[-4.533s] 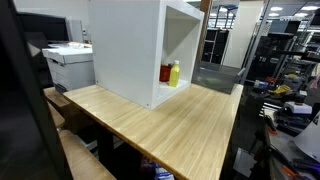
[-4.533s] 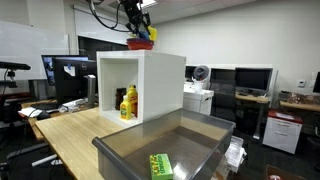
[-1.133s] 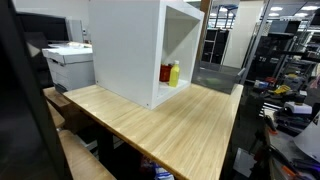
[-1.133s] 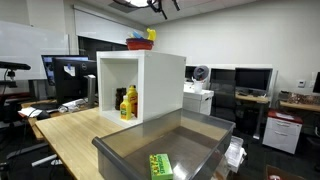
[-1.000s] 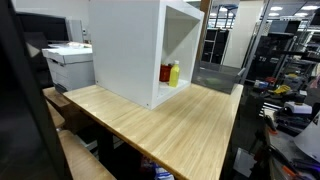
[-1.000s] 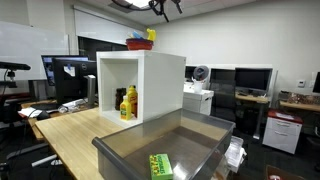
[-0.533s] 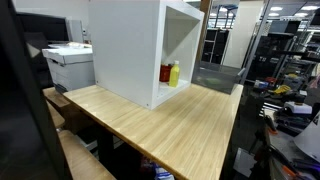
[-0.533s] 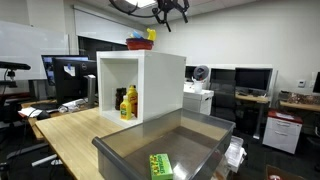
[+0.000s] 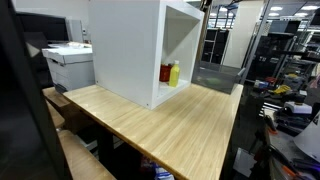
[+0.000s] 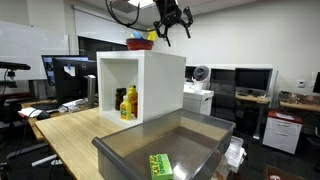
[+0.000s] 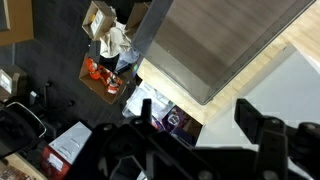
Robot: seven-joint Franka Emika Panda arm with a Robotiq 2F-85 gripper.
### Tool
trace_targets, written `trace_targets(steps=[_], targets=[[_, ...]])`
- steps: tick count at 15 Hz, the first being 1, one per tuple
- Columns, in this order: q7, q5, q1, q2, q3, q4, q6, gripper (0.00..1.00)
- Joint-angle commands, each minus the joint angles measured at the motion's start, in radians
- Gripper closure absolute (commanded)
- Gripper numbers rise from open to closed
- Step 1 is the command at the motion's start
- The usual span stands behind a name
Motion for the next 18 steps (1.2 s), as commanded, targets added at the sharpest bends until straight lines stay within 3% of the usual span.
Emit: trace_targets(steps=[1,6,18], targets=[[0.035,-0.032,-0.023,-0.026,0.015,-0.078,0.017,0.06],[0.029,-0.056,-0.035,-0.043,0.013,-0.193,0.08,0.0],[0.017,-0.085,-0.052,-0.046,0.007,-0.408,0.245,0.0]])
